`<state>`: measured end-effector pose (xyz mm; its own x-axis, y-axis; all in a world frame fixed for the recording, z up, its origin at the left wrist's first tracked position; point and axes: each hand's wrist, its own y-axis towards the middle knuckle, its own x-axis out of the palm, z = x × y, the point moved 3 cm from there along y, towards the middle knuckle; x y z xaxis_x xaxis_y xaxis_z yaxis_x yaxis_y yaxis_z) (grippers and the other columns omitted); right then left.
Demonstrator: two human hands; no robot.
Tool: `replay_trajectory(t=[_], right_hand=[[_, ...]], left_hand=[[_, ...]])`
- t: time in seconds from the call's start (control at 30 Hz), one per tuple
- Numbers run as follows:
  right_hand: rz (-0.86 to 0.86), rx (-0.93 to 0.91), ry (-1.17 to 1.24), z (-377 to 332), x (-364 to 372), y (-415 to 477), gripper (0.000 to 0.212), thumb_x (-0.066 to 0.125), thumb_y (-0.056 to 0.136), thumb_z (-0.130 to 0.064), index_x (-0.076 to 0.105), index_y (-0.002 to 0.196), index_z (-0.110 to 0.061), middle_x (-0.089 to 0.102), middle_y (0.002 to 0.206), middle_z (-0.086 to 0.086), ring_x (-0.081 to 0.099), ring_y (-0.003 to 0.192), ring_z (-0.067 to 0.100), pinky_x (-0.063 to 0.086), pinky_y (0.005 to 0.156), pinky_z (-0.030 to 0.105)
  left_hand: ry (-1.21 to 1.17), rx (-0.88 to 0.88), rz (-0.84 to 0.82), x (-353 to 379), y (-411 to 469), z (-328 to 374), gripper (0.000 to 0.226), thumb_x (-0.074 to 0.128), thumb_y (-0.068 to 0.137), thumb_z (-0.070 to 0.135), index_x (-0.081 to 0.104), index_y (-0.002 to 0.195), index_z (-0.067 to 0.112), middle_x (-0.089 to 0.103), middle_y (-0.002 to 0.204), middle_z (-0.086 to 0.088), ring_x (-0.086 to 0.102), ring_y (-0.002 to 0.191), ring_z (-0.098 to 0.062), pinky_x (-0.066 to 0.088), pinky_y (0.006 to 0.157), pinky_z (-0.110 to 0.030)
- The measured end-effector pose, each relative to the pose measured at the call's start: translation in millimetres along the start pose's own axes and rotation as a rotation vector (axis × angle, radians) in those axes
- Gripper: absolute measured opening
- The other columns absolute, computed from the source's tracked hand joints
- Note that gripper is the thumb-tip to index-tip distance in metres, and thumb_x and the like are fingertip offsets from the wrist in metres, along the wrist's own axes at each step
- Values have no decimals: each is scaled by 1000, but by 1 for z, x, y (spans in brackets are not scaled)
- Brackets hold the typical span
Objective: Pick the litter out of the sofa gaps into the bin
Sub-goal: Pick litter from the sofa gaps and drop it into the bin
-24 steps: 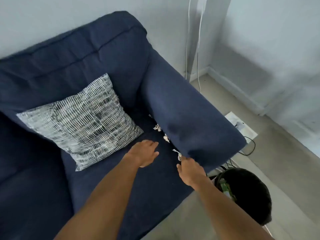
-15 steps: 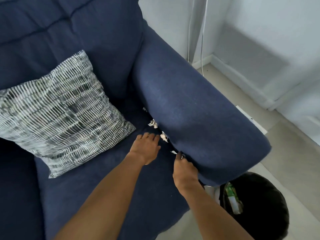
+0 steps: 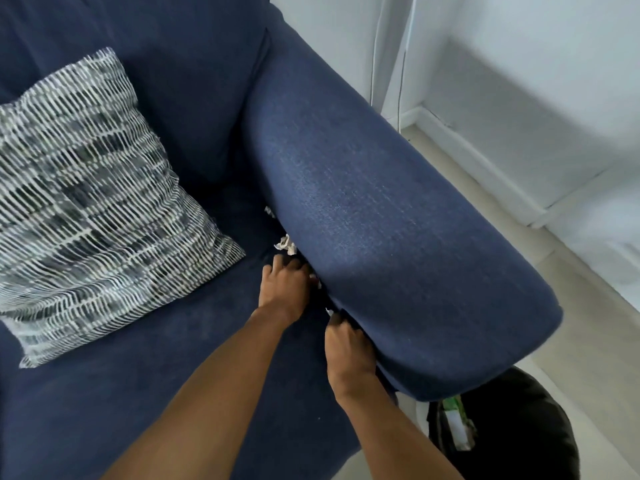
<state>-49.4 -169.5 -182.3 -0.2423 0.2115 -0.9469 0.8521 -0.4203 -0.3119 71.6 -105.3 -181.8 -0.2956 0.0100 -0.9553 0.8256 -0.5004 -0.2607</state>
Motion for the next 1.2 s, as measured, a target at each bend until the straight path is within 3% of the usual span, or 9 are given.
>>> replay_trajectory(t=[0.17, 0.33, 0.4, 0.47, 0.5, 0.7, 0.83, 0.97, 1.2], right_hand=[[43, 6, -74, 2, -10, -7, 23, 58, 62, 3, 61, 48, -15, 50, 39, 2, 46, 30, 15, 34, 35, 22], [2, -46, -65, 0, -28, -25, 19, 82, 58, -2, 65, 57, -11, 56, 44, 5, 54, 33, 18, 42, 32, 25], [1, -51, -39, 0, -44, -39, 4, 67, 85, -10, 71, 85, -11, 70, 71, 7, 70, 59, 20, 53, 49, 30], [-6, -78, 31, -1, -59, -48, 24, 40, 102, -10, 62, 113, -11, 70, 104, 8, 71, 93, 24, 55, 74, 32], [-11, -110, 84, -2, -66, -53, 26, 37, 103, -9, 59, 117, -12, 68, 111, 7, 69, 100, 25, 53, 79, 32], [52, -181, 185, -5, -130, -76, 20, 41, 104, -18, 57, 116, -16, 63, 113, 5, 65, 99, 26, 47, 74, 34], [97, -199, 228, 7, -184, -91, 20, 42, 104, -19, 57, 114, -11, 62, 114, 8, 64, 99, 30, 50, 78, 39], [147, -196, 270, 32, -234, -110, 14, 43, 104, -17, 54, 108, -9, 61, 110, 11, 62, 94, 34, 41, 69, 38], [229, -149, 282, 109, -295, -136, 18, 42, 105, -20, 56, 109, -9, 61, 106, 11, 62, 95, 35, 36, 67, 37]], left_hand=[[-80, 12, 54, -6, -15, 4, 31, 53, 94, 16, 61, 122, 27, 63, 122, 4, 43, 116, -25, 33, 91, -33], [-79, 22, 71, -23, -39, -15, 21, 49, 100, 23, 61, 117, 26, 64, 115, 2, 46, 113, -24, 33, 90, -34], [-64, 13, 45, -34, -50, -25, 20, 48, 101, 24, 61, 117, 26, 63, 115, 3, 46, 113, -23, 32, 89, -34], [-64, 15, 39, -51, -61, -30, 22, 47, 101, 23, 61, 117, 27, 63, 115, 4, 46, 112, -22, 32, 89, -33], [-74, 23, 42, -61, -66, -31, 22, 47, 101, 24, 61, 117, 27, 63, 115, 4, 47, 112, -22, 32, 90, -34], [-118, 97, 93, -131, -90, -26, 23, 50, 101, 24, 68, 116, 20, 66, 111, -4, 58, 107, -26, 42, 96, -38], [-204, 139, 100, -177, -100, -9, 19, 54, 99, 18, 72, 105, 13, 63, 99, -6, 62, 93, -28, 49, 87, -42], [-284, 186, 147, -219, -105, 23, 15, 60, 94, 13, 75, 96, 12, 64, 92, -6, 65, 85, -27, 53, 81, -44], [-281, 293, 201, -264, -108, 111, 16, 61, 95, 17, 77, 99, 16, 68, 97, -7, 64, 93, -28, 50, 87, -43]])
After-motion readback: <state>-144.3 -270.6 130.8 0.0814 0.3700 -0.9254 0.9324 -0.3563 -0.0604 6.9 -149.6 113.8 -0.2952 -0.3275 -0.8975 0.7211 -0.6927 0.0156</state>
